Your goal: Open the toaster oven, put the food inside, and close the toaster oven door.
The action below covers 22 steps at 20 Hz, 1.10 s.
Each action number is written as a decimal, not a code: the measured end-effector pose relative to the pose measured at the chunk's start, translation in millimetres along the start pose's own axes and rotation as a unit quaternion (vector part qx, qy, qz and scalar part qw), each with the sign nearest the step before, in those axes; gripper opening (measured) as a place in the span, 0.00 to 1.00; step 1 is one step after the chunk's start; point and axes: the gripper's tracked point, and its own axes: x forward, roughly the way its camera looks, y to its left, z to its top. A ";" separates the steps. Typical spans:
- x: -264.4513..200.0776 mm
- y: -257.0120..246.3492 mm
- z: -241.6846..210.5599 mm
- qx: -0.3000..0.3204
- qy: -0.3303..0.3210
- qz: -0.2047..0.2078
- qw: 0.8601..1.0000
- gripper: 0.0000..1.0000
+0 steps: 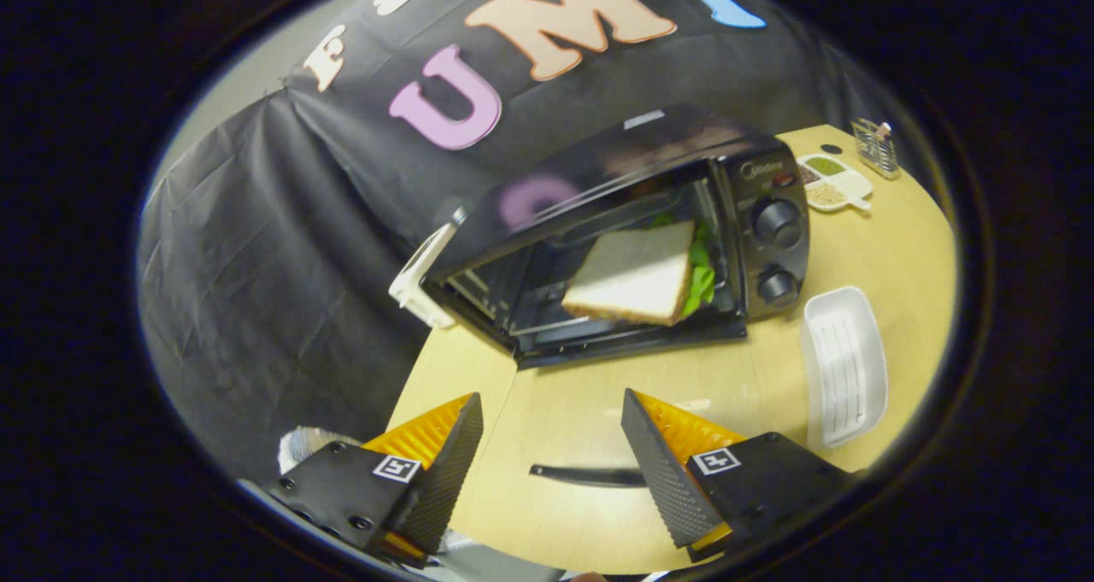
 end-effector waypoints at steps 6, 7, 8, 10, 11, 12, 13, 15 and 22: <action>-18.9 11.7 -54.3 -0.054 0.097 0.043 0.993 0.99; -22.9 14.3 -65.0 -0.066 0.113 0.048 0.990 0.99; -25.3 12.0 -73.2 -0.075 0.128 0.046 0.988 0.99; -27.5 4.1 -90.2 -0.091 0.155 0.038 0.983 0.99; -26.4 -1.3 -97.6 -0.095 0.169 0.031 0.981 0.99; -26.7 -10.3 -106.4 -0.100 0.185 0.020 0.977 0.99; -25.0 -18.0 -112.4 -0.105 0.193 0.012 0.976 0.99; -20.7 -35.9 -118.5 -0.120 0.206 -0.004 0.971 0.99; -4.8 -69.1 -107.0 -0.122 0.195 -0.033 0.973 0.98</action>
